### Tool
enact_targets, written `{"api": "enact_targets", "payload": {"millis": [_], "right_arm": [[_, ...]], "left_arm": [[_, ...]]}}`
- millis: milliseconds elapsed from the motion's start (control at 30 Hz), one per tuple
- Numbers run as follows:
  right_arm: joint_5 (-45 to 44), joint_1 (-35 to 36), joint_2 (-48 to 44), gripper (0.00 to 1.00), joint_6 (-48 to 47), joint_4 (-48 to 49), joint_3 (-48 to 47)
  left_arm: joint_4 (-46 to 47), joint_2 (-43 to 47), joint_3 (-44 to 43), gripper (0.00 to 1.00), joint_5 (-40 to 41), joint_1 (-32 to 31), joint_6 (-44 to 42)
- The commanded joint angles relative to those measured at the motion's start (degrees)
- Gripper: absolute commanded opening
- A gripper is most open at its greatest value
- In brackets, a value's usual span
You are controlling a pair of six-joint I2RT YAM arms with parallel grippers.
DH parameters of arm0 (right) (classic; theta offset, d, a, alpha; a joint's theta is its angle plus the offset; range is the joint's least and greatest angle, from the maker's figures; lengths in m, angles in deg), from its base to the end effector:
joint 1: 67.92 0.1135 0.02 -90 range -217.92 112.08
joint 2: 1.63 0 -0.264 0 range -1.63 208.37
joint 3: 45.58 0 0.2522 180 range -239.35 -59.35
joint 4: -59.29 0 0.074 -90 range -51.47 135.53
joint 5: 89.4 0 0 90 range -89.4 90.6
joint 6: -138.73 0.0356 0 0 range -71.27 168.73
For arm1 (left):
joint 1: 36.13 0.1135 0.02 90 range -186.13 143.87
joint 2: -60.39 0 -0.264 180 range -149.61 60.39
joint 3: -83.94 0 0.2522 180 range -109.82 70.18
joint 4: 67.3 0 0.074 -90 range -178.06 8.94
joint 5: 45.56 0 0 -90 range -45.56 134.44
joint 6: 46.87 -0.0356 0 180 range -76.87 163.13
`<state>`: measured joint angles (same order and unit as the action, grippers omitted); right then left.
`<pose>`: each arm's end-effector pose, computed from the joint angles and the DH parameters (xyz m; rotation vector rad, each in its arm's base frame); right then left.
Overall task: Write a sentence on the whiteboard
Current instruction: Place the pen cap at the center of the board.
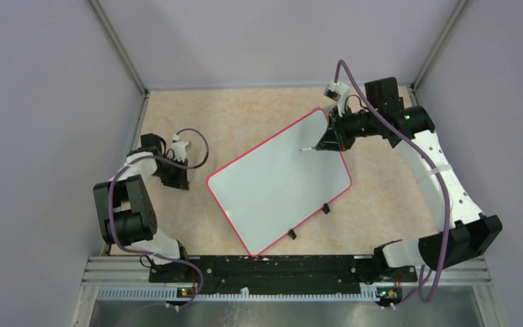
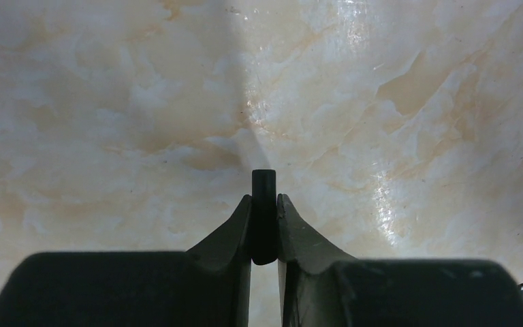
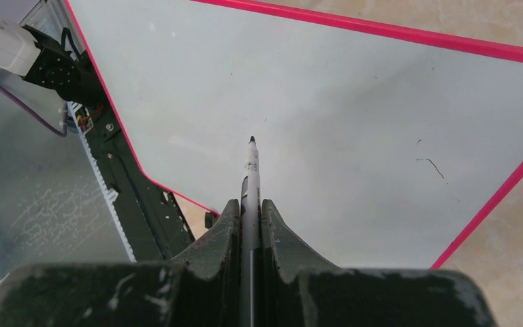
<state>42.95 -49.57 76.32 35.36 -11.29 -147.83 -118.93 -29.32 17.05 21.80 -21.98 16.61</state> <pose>0.2431 0.1059 0.4030 -0.9559 2.0789 0.9144 0.2746 0.0551 0.1767 0.3680 2.7036 -0.3826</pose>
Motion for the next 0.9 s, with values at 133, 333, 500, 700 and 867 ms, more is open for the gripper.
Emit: {"api": "enact_targets", "payload": {"millis": [133,333,500,700,867], "right_arm": [[0.8,1.1,-2.1,0.0,0.1,0.9,-0.6],[0.5,1.4,-2.1,0.0,0.0,0.5,-0.8],[0.5,1.6,-2.0,0.0,0.1,0.5,-0.9],[1.2,1.8,-1.8,0.0,-0.1,0.2,-1.3],[2.6,1.8,-1.7,0.0,0.1,0.0,-1.8]], "left_arm": [[0.5,-0.7,0.5,0.28,-0.8,-0.2,-1.3],[-0.3,-0.5,0.2,0.38,-1.3,-0.2,-1.6],[-1.7,0.5,-1.2,0.44,-2.8,-0.2,-1.9],[-4.8,3.2,-6.5,0.56,-7.0,-0.2,-3.1],[-10.1,2.8,-12.4,0.63,-19.4,-0.3,-6.8]]}}
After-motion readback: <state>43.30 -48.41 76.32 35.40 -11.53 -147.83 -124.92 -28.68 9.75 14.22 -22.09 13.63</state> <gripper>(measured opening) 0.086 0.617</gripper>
